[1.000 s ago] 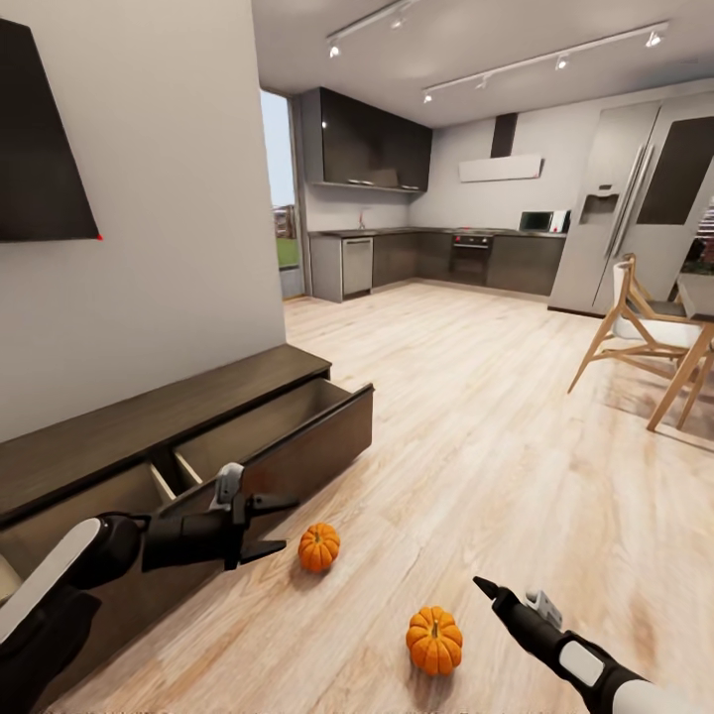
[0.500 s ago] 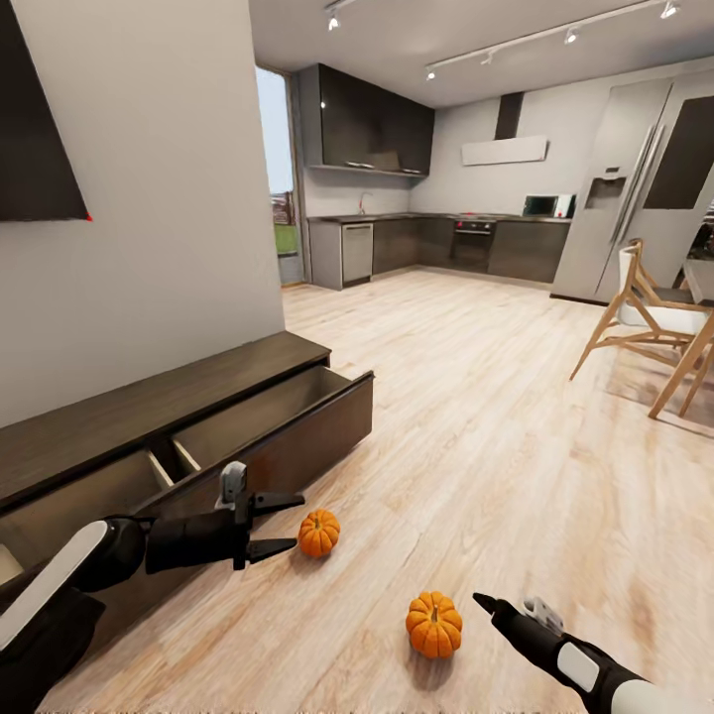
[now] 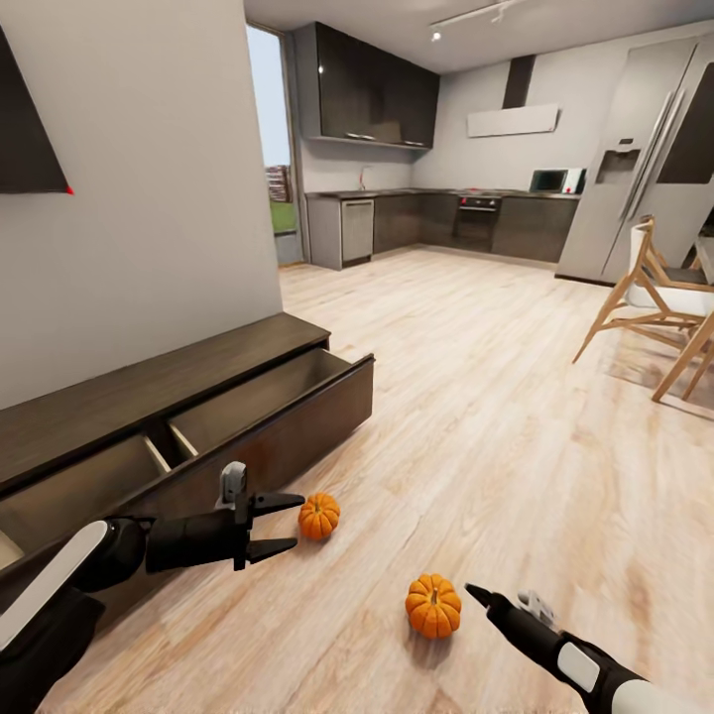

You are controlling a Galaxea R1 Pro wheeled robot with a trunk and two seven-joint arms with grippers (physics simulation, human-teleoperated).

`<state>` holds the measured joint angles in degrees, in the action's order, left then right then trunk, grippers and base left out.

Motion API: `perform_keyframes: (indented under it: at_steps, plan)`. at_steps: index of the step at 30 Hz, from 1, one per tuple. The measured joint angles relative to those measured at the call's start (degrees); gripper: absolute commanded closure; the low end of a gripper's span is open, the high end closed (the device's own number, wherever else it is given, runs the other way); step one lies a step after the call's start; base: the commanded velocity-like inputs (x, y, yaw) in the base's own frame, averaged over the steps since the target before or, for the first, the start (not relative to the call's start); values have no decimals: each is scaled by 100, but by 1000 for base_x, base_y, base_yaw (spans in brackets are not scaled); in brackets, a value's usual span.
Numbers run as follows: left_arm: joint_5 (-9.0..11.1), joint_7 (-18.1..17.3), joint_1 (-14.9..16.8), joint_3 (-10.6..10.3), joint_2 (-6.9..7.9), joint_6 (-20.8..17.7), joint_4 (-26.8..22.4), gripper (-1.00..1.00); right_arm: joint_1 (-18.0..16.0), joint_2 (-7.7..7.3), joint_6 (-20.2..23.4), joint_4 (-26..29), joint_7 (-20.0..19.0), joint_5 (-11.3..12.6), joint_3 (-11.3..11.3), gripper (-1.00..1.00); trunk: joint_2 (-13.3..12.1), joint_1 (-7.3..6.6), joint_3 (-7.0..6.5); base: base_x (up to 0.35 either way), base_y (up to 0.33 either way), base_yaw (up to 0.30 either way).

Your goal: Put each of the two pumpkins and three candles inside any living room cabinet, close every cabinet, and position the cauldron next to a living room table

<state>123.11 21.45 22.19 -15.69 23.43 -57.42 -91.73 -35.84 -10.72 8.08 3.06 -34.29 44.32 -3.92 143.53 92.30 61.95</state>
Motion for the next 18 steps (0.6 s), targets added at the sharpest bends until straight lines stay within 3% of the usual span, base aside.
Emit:
perform_keyframes:
  at_steps: [4,18]
  plan:
    - [0,-1,0,-7,-6,0,0,-100,0,2,-4,-1,-483,-1,-1,-100,5,10,89,0,0,0]
    - [0,1,0,-10,-17,0,0,-100,0,2,-69,-1,-678,0,3,-100,24,46,399,0,0,0]
